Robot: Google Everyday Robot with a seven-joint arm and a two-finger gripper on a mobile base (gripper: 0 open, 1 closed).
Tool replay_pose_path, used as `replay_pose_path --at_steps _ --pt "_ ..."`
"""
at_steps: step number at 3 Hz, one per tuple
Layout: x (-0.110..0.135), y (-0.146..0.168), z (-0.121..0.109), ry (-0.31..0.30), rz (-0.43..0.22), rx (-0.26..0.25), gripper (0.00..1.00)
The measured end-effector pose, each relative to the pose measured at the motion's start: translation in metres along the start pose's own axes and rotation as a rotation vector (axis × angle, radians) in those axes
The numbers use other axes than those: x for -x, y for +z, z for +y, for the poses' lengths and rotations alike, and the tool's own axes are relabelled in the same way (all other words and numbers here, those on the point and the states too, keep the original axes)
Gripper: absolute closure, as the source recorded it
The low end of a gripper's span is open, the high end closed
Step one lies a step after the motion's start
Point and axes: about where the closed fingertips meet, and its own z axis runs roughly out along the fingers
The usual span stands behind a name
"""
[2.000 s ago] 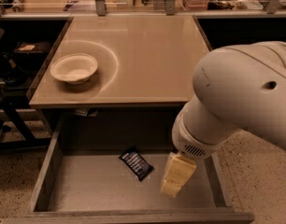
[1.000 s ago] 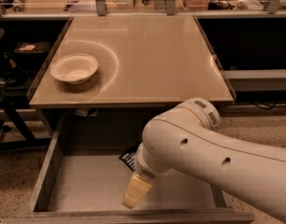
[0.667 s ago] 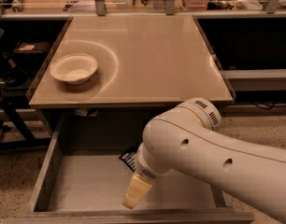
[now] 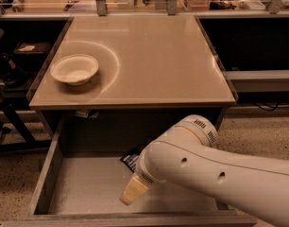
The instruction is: Pick rxbar blueberry from top drawer and place on counter
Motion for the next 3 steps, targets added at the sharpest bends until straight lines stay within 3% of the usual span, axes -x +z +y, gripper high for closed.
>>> replay_pose_path --at_steps 1,2,3 --pt "-0.006 0.022 -0.013 0.08 -0.024 -0.043 0.0" --pt "-0.011 0.042 -0.025 0.145 -0.033 -0.054 0.0" --pt "-0.011 0.042 -0.027 0.161 -0.035 -0.059 0.0"
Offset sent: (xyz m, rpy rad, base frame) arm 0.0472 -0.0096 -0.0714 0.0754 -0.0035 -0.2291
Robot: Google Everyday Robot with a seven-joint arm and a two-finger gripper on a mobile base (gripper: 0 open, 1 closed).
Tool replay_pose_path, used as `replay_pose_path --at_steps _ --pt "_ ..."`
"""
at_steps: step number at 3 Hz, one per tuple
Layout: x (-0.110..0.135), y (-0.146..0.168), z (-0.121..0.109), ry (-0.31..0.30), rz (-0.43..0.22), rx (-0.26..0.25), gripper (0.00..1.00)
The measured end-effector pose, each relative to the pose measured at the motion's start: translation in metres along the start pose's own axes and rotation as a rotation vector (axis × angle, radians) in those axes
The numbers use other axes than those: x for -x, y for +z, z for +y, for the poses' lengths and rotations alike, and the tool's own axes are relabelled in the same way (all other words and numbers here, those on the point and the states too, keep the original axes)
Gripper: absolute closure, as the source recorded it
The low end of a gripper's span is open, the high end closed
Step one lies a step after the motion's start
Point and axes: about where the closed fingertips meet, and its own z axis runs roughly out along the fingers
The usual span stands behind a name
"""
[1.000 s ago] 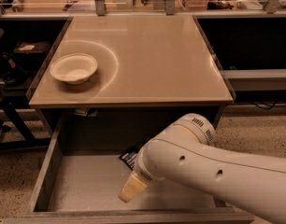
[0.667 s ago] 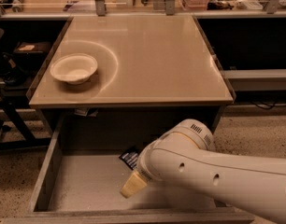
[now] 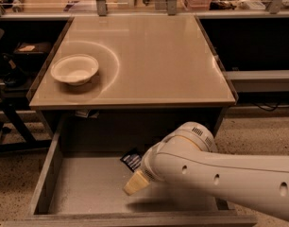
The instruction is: Pick rxbar blueberry from top drawer and place on counter
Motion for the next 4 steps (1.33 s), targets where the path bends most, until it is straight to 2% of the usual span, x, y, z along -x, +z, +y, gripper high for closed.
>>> replay_pose_path --at_steps 1,2,4 --pt "-0.001 0.003 0.001 0.004 -0.013 0.01 0.0" --pt "-0.002 0.02 0.005 0.023 -0.021 0.024 0.0" --pt "-0.005 0.053 0.002 0.064 0.003 0.028 0.0"
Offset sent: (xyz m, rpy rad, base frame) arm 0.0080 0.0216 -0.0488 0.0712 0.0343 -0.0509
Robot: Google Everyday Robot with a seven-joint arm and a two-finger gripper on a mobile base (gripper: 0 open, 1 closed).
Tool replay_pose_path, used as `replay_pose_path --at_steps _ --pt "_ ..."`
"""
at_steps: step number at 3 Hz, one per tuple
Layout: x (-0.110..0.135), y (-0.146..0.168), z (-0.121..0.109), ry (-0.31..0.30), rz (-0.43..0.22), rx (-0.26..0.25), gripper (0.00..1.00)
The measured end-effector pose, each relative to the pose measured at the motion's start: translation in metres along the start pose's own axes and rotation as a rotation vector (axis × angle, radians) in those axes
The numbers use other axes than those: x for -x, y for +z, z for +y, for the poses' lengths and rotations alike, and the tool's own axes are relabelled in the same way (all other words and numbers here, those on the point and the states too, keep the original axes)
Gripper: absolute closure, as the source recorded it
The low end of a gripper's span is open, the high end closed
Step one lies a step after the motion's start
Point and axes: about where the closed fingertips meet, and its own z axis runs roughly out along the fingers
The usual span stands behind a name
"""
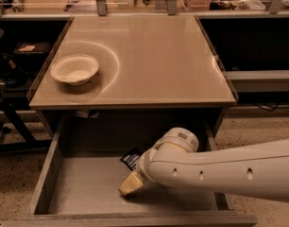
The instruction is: Pick rxbar blueberry from top drawer and place on counter
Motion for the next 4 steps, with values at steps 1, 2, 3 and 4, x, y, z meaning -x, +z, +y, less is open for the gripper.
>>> replay_pose_path --at_steps 1,2,3,4 --pt "-0.0014 0.0136 -0.0086 0.001 0.012 -0.013 0.0" --pt "-0.0012 0.014 -0.0093 -0.002 0.012 -0.016 0.18" --pt "-0.0012 0.014 -0.0093 -0.002 0.012 -0.016 0.41" --pt "-0.0012 0.014 -0.0093 -0.002 0.012 -0.016 0.64"
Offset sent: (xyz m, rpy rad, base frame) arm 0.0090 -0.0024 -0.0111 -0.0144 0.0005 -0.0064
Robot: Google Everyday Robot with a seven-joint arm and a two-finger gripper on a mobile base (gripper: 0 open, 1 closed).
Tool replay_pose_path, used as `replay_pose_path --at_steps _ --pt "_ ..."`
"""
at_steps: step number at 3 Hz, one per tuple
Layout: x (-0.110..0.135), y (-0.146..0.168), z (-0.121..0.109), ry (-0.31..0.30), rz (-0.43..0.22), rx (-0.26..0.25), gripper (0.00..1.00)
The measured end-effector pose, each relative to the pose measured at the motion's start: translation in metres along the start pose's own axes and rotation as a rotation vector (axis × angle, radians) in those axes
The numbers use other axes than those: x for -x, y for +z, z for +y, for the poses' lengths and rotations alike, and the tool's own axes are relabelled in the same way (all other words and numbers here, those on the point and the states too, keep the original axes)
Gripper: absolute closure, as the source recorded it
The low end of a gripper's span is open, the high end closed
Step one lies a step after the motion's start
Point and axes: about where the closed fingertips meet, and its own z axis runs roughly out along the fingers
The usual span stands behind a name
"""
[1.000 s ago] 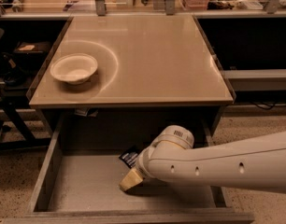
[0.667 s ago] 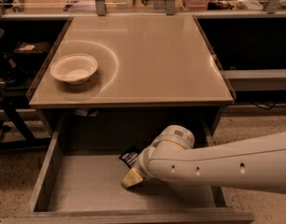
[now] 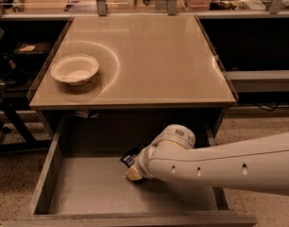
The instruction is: Pick rxbar blueberry from top drawer and place on counter
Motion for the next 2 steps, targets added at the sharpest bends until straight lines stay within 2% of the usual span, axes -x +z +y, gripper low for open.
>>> replay_pose_path --at_steps 1,2 --pt "0.0 0.0 0.0 0.0 0.0 0.0 0.87" --pt "0.0051 -0.0072 -0.0007 0.0 0.0 0.0 1.0"
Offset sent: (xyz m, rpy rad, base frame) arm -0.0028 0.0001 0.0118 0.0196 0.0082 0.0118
